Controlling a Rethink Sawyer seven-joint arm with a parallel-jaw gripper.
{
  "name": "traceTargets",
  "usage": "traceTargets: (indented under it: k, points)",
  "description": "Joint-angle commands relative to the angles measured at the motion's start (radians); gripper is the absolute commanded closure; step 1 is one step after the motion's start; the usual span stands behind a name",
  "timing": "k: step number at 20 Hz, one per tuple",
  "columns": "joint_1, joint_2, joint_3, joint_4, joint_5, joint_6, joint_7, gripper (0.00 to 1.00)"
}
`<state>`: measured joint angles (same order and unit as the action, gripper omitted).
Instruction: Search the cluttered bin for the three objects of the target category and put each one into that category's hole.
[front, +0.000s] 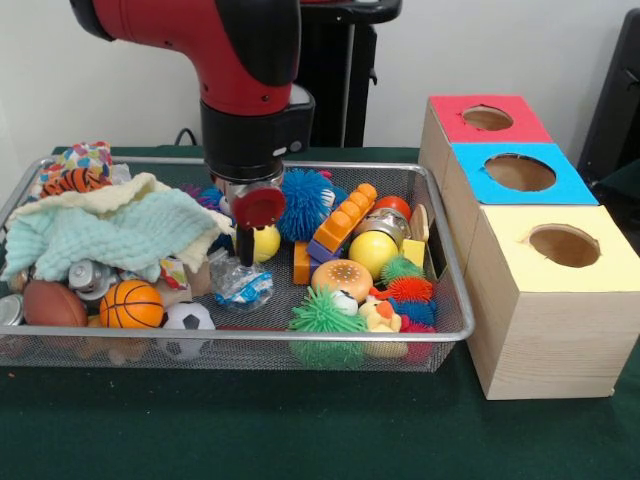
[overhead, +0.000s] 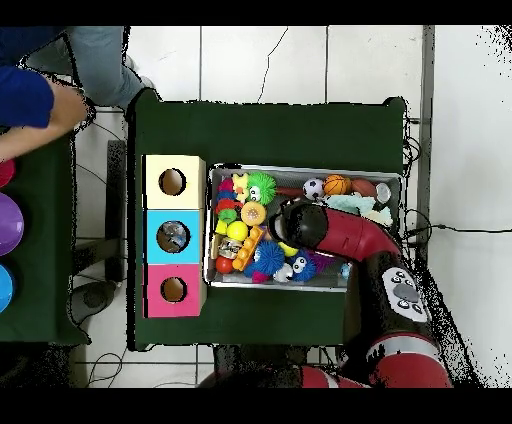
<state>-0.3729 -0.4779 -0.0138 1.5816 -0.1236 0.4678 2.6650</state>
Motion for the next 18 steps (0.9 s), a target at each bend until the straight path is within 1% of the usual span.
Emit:
traceTargets:
  k: [1, 5, 6, 7, 8, 14, 15, 18]
  points:
    - [0.011, 0.074, 0.064, 0.069, 0.043, 0.046, 0.054, 1.0]
    - [-0.007, 0.087, 0.063, 0.082, 0.047, 0.021, 0.056, 1.0]
    - [-0.011, 0.087, 0.063, 0.081, 0.043, 0.02, 0.049, 1.0]
    - [-0.003, 0.091, 0.047, 0.071, 0.025, 0.009, 0.042, 1.0]
    - [-0.005, 0.092, 0.048, 0.073, 0.023, 0.003, 0.04, 0.0]
    - [0.028, 0.109, -0.008, 0.052, 0.004, -0.035, 0.077, 0.0]
    - [0.039, 0.116, -0.027, 0.044, -0.003, -0.048, 0.086, 0.0]
    - [0.058, 0.129, -0.057, 0.026, -0.004, -0.05, 0.1, 0.0]
